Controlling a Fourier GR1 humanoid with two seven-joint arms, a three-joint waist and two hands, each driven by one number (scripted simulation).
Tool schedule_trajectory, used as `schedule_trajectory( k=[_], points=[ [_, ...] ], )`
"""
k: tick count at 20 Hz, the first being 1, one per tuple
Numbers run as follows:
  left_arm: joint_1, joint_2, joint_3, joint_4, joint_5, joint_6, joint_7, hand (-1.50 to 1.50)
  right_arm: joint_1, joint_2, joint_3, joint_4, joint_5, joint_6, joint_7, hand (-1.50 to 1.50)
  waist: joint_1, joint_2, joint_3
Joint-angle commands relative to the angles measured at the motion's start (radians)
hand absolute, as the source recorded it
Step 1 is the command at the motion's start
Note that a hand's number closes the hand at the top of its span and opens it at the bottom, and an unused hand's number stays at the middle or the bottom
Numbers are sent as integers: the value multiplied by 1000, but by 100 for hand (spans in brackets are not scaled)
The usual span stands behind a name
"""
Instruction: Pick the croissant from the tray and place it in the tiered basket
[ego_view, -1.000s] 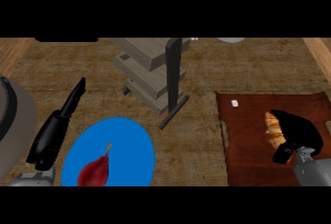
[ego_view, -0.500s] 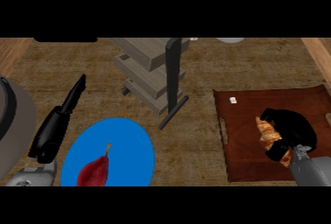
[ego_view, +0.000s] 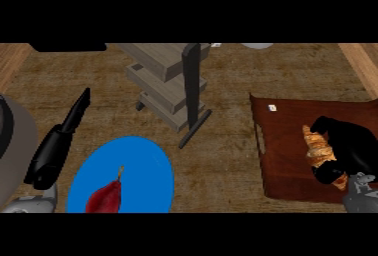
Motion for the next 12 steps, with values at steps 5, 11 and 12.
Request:
schedule_trajectory(
  k=[5,11,12],
  points=[
    [39,12,38,20,8,10,-17,0,62,47,-106,-504,-19,250,425,150,-56,-19,-6],
    [9,-20,-13,-20,-30,27,34,0,-69,223,-176,-815,-171,348,634,150,-30,-14,-3],
    [32,17,19,-9,9,-16,4,0,-105,227,-164,-859,-174,381,671,150,-13,-13,-5]
  ],
)
